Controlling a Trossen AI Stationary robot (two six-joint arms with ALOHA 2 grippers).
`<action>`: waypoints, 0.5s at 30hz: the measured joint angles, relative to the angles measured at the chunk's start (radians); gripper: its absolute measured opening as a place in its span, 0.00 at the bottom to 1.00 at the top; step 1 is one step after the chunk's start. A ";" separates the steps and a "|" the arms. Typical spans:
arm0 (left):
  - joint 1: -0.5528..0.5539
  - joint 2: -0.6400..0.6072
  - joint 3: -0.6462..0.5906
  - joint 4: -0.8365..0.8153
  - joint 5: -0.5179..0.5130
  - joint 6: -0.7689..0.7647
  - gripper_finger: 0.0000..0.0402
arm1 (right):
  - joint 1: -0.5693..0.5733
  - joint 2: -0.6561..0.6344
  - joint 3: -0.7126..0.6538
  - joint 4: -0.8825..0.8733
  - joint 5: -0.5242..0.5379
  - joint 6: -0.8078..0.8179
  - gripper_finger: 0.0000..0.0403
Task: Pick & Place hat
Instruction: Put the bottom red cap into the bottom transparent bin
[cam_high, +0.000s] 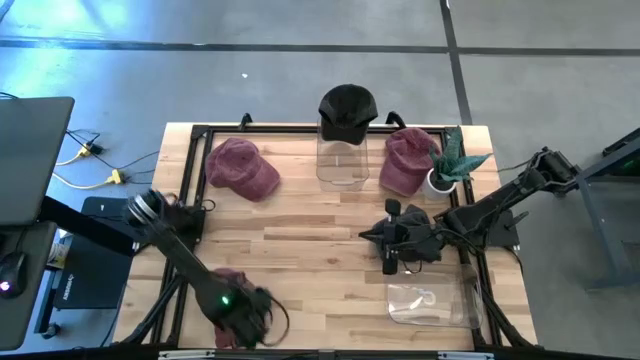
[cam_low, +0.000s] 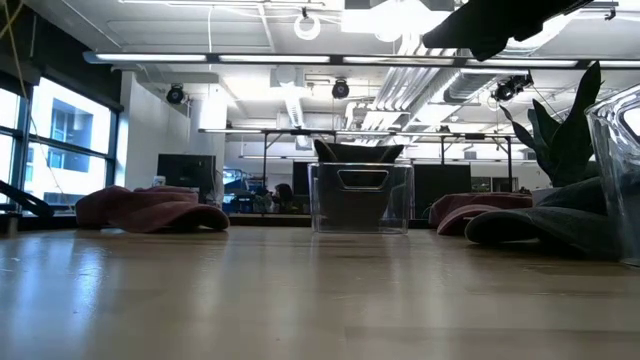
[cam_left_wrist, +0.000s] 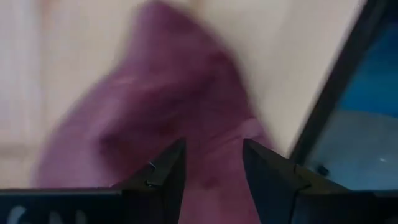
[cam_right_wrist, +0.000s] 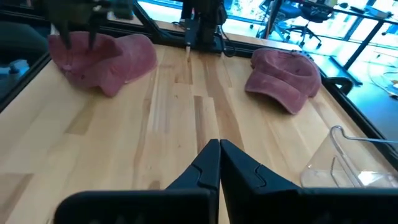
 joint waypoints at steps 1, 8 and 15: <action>0.001 0.030 0.026 0.014 0.016 0.011 0.37 | -0.003 0.000 0.000 0.000 -0.008 -0.008 0.00; 0.020 0.206 0.191 0.017 0.211 0.134 0.44 | -0.040 0.000 0.000 0.066 -0.053 -0.125 0.02; -0.027 0.294 0.314 -0.097 0.219 0.125 0.61 | -0.092 0.000 0.000 0.178 -0.145 -0.236 0.00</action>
